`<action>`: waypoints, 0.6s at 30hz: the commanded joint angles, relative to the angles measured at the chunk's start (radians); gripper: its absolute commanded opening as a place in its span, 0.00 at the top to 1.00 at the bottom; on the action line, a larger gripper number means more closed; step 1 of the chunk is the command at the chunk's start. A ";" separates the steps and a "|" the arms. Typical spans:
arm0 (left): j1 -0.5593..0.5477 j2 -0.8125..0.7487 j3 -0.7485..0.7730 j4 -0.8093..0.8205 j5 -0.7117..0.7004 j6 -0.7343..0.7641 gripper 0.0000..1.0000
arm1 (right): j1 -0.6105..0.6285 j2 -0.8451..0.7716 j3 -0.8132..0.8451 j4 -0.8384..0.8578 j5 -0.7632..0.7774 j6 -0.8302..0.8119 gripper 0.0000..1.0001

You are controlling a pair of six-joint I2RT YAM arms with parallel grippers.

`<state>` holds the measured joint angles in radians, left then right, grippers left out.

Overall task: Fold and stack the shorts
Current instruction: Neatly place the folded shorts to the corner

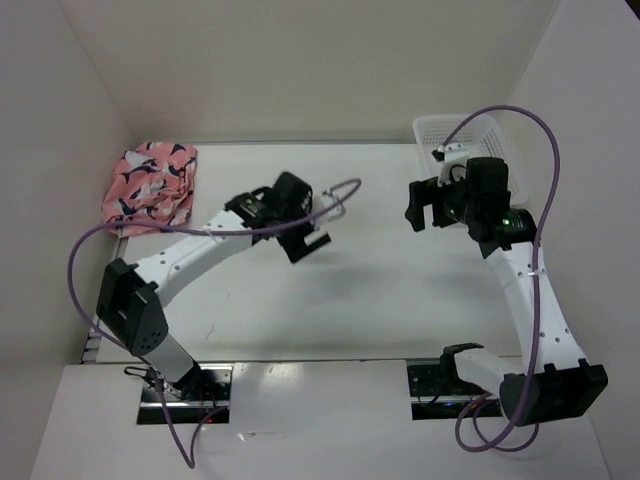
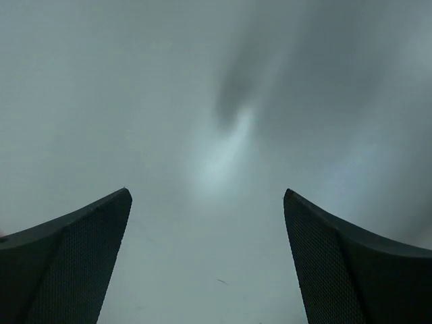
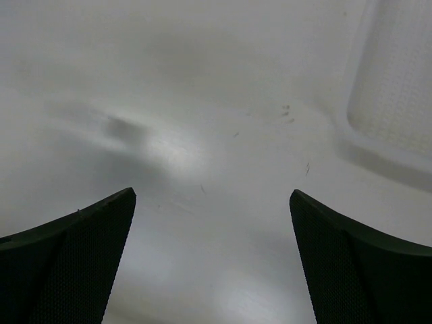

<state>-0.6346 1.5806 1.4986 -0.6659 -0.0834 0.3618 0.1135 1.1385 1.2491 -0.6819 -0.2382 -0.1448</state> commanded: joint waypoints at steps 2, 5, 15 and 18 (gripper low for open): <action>-0.020 0.030 -0.188 -0.046 0.258 -0.119 0.00 | 0.015 -0.127 -0.052 -0.182 0.066 0.017 0.00; -0.149 0.087 -0.230 -0.009 0.338 -0.130 0.00 | 0.015 -0.190 -0.089 -0.183 0.147 0.106 0.00; -0.405 0.387 -0.040 0.000 0.289 -0.126 0.00 | 0.015 -0.391 -0.123 -0.156 0.425 0.235 0.00; -0.415 0.424 -0.018 0.011 0.298 -0.147 0.00 | 0.005 -0.402 -0.123 -0.156 0.425 0.235 0.00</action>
<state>-1.0672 1.9903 1.4330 -0.6640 0.2070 0.2501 0.1219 0.7391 1.1370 -0.8497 0.1356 0.0624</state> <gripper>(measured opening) 1.001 0.999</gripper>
